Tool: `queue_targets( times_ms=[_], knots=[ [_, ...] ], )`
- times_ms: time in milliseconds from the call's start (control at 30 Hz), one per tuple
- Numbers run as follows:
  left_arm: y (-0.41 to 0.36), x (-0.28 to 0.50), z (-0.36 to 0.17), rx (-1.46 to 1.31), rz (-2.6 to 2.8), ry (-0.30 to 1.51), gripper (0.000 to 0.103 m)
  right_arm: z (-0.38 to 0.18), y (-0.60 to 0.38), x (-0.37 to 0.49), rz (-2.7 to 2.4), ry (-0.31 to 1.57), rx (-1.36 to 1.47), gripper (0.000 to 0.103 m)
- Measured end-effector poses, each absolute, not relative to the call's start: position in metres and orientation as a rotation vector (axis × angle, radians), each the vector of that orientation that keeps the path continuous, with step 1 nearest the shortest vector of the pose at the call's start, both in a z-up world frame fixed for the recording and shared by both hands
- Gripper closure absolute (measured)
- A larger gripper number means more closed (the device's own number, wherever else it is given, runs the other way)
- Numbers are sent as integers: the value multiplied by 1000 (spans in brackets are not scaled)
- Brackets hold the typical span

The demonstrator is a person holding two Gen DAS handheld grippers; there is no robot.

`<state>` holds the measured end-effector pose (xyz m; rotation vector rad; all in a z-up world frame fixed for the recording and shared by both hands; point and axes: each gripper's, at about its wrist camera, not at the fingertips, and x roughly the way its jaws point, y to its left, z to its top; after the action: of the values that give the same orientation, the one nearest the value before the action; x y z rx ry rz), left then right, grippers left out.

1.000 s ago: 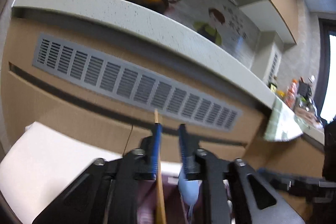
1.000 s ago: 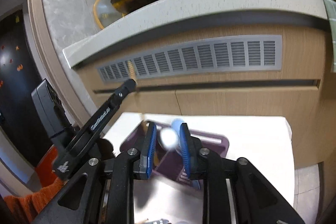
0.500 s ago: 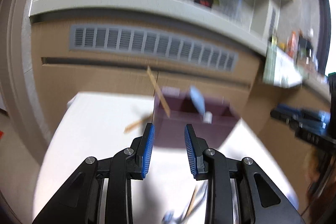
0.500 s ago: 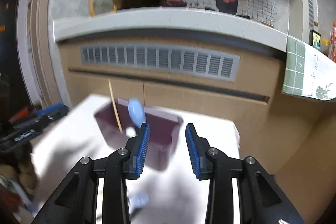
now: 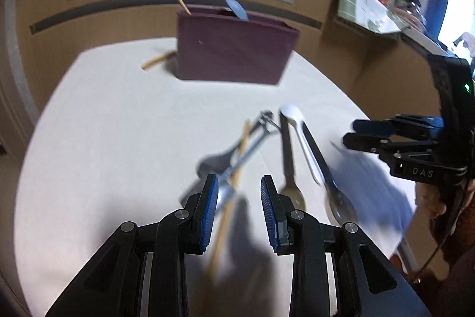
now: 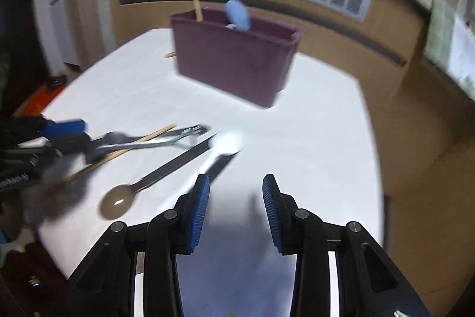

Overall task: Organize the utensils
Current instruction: 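Close the right tool on the white plastic spoon handle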

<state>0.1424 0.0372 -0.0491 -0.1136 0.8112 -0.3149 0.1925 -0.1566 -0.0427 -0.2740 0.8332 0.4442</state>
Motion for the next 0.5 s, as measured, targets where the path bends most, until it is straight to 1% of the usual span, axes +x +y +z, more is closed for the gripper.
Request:
queue_targets(
  times_ms=[133,267,500],
  knots=[
    [23,143,-53,-117,-375,849,72,-62,-154,194,532,965,-183,69],
    [14,144,-52,-95,-369,850,72,-67,-150,201,487,972,-153,70],
    [32,146,-50,-107,-300,847,72,-75,-140,227,439,1020,-97,70]
  ],
)
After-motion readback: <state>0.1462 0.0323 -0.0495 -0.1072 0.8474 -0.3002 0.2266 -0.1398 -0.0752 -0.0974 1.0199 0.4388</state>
